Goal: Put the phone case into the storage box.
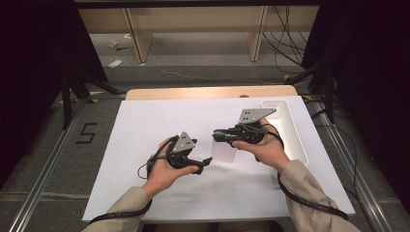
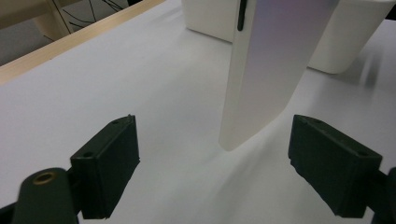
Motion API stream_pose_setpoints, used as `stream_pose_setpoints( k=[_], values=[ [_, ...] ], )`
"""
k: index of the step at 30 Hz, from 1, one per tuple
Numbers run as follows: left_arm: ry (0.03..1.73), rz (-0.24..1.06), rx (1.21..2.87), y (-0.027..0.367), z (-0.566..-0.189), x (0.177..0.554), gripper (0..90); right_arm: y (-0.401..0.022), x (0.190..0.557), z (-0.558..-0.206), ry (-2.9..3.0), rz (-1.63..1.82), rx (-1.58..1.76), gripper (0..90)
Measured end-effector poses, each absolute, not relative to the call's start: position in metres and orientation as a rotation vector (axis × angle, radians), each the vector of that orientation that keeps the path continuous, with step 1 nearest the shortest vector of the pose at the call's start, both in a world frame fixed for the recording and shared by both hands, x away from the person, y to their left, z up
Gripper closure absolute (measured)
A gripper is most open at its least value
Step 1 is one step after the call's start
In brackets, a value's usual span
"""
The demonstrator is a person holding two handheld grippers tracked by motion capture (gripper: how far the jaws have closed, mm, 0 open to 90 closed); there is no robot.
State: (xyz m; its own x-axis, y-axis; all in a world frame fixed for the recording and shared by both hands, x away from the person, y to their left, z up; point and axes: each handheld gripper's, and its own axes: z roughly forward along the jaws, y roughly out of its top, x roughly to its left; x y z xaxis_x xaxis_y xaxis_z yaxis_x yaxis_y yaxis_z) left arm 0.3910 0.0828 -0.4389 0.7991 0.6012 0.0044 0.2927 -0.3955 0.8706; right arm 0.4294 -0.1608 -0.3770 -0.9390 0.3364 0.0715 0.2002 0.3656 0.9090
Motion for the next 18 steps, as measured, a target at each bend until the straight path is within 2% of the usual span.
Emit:
stream_pose_setpoints(
  k=[18],
  values=[
    [0.582,0.337,2.052,0.0737,-0.4461,0.3884,21.4,-0.1546,0.4256,-0.3776,2.587,1.644,0.41,80.1]
  ],
)
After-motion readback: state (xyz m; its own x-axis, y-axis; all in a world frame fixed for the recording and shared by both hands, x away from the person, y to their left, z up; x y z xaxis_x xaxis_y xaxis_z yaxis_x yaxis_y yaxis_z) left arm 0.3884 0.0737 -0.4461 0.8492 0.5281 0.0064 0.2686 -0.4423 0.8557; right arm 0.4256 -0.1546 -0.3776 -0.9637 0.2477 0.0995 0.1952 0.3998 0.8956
